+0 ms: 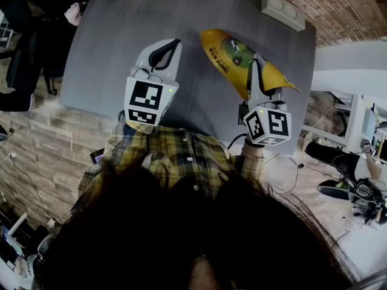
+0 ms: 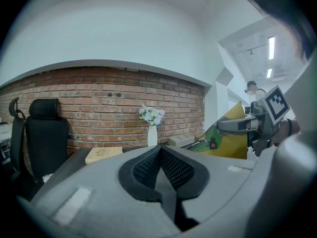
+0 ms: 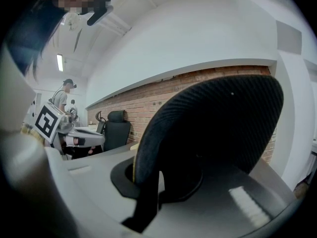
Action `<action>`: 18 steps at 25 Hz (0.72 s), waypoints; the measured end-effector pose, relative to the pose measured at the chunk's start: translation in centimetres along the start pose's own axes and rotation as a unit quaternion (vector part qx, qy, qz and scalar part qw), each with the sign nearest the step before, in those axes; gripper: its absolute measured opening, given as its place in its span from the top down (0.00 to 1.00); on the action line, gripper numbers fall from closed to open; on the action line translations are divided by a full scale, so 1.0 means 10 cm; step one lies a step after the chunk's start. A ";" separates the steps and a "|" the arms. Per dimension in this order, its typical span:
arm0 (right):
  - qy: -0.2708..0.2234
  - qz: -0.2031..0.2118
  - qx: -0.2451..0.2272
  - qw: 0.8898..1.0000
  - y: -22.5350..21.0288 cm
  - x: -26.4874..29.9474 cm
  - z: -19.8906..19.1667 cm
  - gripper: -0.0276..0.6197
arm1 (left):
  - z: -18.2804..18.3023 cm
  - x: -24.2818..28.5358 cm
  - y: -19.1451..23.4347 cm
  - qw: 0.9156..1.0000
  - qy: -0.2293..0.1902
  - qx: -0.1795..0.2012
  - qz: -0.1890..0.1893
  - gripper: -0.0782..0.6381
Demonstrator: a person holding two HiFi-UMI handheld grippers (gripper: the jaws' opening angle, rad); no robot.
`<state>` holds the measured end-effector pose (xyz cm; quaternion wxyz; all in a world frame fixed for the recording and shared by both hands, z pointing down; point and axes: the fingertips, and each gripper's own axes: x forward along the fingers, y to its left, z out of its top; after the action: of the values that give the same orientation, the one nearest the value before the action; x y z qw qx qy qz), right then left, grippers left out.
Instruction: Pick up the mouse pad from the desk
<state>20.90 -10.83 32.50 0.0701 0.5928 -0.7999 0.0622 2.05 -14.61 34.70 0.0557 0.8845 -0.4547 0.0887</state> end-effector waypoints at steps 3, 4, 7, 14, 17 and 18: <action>0.003 0.000 -0.001 1.000 -0.02 0.01 -0.01 0.94 | 0.00 0.02 -0.01 1.000 0.000 0.000 0.000 0.90; 0.003 0.000 -0.001 1.000 -0.02 0.01 -0.01 0.94 | 0.00 0.02 -0.01 1.000 0.000 0.000 0.000 0.90; 0.002 -0.001 -0.001 1.000 -0.01 0.01 -0.01 0.94 | -0.01 0.01 0.01 1.000 0.001 0.001 0.001 0.90; 0.003 -0.002 0.000 1.000 -0.01 0.01 -0.01 0.94 | -0.01 0.01 0.00 1.000 0.002 0.000 0.001 0.90; 0.003 -0.002 0.000 1.000 -0.02 0.01 -0.01 0.94 | -0.01 0.01 -0.01 1.000 0.003 0.001 0.002 0.90; 0.003 -0.002 0.000 1.000 -0.02 0.01 -0.01 0.94 | -0.01 0.01 0.00 1.000 0.003 0.001 0.002 0.90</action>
<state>21.07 -10.92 32.65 0.0733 0.5941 -0.7985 0.0637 2.09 -14.62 34.85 0.0561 0.8834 -0.4562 0.0915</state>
